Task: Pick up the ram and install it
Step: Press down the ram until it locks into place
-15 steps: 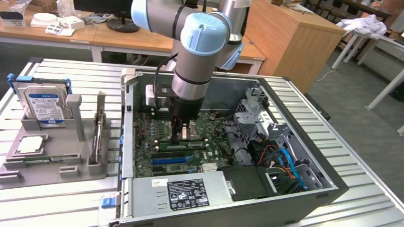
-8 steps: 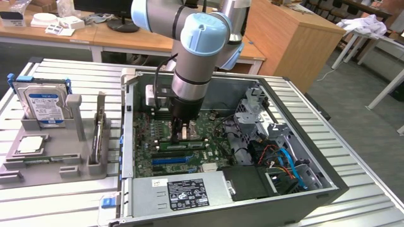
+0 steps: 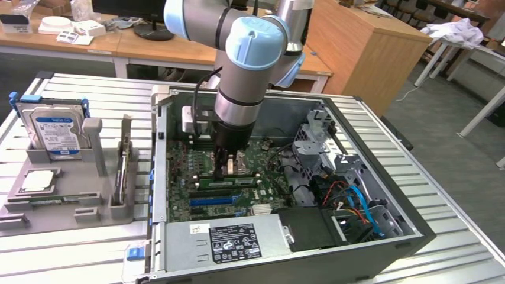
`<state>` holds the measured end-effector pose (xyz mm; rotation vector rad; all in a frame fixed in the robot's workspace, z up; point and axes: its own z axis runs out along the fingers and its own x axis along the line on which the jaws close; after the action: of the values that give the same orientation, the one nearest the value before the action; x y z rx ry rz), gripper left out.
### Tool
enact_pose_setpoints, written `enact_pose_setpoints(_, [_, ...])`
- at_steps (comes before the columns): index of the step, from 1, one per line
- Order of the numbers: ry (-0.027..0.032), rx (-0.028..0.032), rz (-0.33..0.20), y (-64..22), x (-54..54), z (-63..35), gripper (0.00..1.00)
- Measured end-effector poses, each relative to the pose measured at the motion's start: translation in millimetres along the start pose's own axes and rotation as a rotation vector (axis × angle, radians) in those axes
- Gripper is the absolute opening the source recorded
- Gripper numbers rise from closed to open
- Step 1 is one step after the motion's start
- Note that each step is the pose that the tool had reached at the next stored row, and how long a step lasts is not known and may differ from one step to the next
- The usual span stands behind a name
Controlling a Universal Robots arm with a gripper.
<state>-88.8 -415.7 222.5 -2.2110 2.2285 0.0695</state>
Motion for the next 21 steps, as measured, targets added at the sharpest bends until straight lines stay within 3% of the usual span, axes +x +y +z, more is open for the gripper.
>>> enact_pose_setpoints(21, [-0.0002, 0.0001, 0.000, 0.0, 0.0, 0.5, 0.11])
